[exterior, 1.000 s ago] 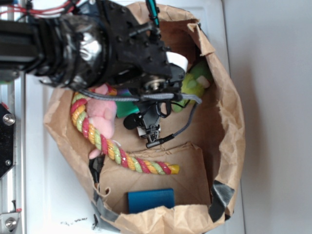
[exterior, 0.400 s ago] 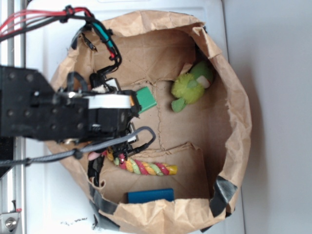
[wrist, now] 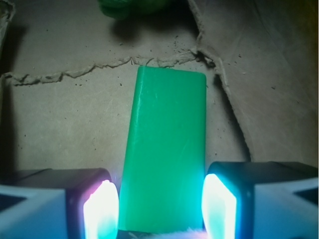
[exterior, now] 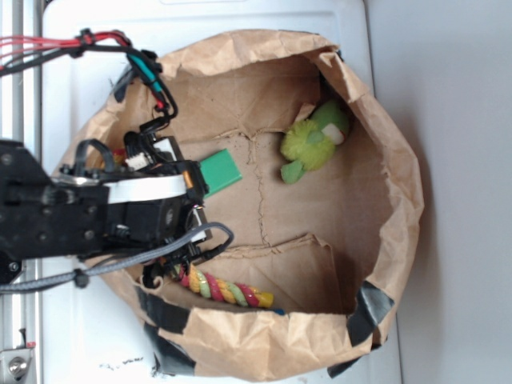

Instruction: Grab the green block.

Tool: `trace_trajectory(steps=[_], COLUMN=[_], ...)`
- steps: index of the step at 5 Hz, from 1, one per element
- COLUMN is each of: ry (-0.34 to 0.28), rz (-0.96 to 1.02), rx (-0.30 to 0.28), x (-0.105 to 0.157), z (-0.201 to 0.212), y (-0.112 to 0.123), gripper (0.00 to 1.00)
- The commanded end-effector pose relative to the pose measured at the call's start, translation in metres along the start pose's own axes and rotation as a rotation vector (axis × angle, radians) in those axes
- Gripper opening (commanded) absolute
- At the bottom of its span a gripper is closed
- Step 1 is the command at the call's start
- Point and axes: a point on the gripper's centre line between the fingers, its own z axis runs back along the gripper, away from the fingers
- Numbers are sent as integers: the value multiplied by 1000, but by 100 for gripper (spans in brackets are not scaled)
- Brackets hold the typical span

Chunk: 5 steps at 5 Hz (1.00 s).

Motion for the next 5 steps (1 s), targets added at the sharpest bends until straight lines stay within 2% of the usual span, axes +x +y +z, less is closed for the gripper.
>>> trace_trajectory(steps=[1, 2, 3, 5], ry=[17, 22, 31, -39], rz=[-19, -24, -27, -100], rx=[-12, -12, -49, -108], x=[55, 106, 144, 167], z=[37, 78, 119, 157], y=[30, 30, 41, 52], gripper=[0, 0, 0, 0])
